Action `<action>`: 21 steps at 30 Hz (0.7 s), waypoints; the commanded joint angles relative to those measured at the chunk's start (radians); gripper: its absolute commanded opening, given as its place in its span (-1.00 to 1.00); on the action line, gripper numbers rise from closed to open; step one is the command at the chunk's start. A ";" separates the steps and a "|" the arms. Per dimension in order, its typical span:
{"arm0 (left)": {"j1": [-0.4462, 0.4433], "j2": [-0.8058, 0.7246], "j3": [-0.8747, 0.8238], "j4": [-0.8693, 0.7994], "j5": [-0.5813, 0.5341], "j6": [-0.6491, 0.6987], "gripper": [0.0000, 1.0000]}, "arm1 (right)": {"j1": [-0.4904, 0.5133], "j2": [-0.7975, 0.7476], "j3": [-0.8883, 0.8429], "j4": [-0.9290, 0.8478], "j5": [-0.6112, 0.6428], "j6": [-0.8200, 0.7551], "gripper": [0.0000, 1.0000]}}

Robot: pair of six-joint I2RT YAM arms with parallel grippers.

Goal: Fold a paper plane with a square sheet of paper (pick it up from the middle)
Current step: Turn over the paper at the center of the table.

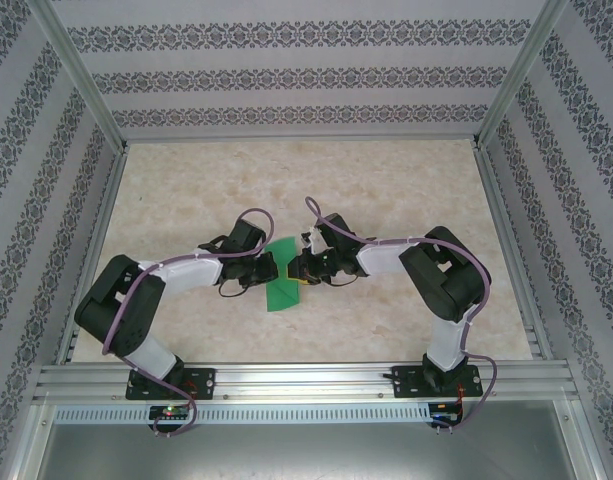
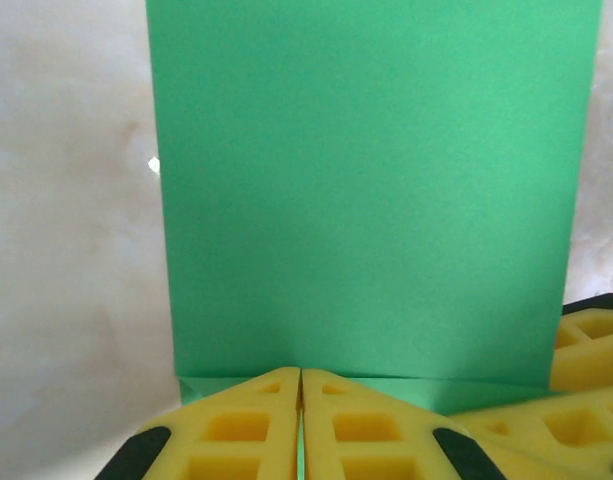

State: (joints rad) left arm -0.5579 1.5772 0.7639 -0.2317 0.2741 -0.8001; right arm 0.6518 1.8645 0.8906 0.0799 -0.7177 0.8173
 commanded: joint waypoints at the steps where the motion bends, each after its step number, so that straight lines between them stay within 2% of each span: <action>1: -0.002 -0.070 0.015 -0.071 -0.054 0.019 -0.78 | -0.008 -0.015 0.000 0.012 -0.015 -0.014 -0.70; 4: -0.002 -0.151 0.019 -0.098 -0.116 0.002 -0.78 | -0.011 -0.048 0.020 -0.082 0.003 -0.061 -0.78; 7: -0.003 -0.248 0.016 -0.123 -0.193 -0.024 -0.71 | -0.022 -0.107 0.053 -0.228 0.043 -0.130 -0.83; 10: -0.002 -0.321 0.018 -0.153 -0.241 -0.032 -0.69 | -0.031 -0.183 0.094 -0.415 0.131 -0.209 -0.97; 13: -0.002 -0.378 0.023 -0.195 -0.288 -0.028 -0.65 | -0.043 -0.266 0.138 -0.597 0.230 -0.276 -0.94; 16: 0.001 -0.425 0.022 -0.227 -0.325 -0.030 -0.65 | -0.044 -0.341 0.207 -0.842 0.417 -0.341 -0.94; 19: 0.007 -0.473 0.006 -0.234 -0.355 -0.033 -0.64 | -0.038 -0.390 0.300 -1.089 0.667 -0.386 -0.96; 21: 0.012 -0.502 -0.011 -0.228 -0.375 -0.032 -0.62 | -0.022 -0.399 0.376 -1.267 0.875 -0.396 -0.96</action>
State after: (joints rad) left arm -0.5568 1.1194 0.7666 -0.4286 -0.0372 -0.8207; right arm 0.6155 1.4891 1.1866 -0.8272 -0.1909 0.4927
